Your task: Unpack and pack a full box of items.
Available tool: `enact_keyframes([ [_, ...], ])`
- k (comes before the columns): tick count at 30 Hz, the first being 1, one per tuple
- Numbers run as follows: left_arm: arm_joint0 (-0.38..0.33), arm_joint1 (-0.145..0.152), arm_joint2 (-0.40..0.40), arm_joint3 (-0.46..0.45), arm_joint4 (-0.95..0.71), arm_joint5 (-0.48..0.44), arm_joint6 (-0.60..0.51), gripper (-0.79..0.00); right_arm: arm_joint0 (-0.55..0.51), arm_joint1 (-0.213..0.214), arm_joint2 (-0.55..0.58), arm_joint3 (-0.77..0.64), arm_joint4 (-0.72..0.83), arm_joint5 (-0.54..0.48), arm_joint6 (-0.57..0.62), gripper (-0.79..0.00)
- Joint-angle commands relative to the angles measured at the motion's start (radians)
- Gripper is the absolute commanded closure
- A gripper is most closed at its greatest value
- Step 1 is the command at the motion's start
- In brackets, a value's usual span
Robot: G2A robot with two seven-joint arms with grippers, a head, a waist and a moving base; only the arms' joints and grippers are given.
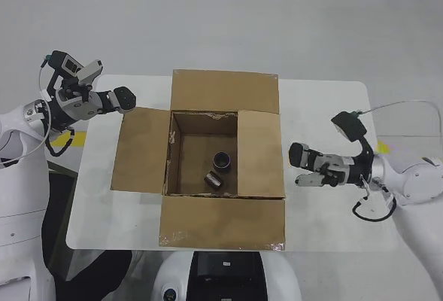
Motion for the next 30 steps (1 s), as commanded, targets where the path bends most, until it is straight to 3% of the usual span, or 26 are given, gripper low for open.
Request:
enact_keyframes([
  [1,0.0,0.0,0.0,0.0,0.0,0.0,0.0,-0.785,-0.019,0.005,0.037,0.033,0.012,0.001,-0.007,-0.785],
  [9,0.0,0.0,0.0,0.0,0.0,0.0,0.0,-0.785,-0.065,0.018,0.114,0.109,0.077,-0.017,0.0,-0.785],
  [30,0.0,0.0,0.0,0.0,0.0,0.0,0.0,-0.785,-0.065,0.019,0.112,0.12,0.103,-0.015,0.001,-0.785],
])
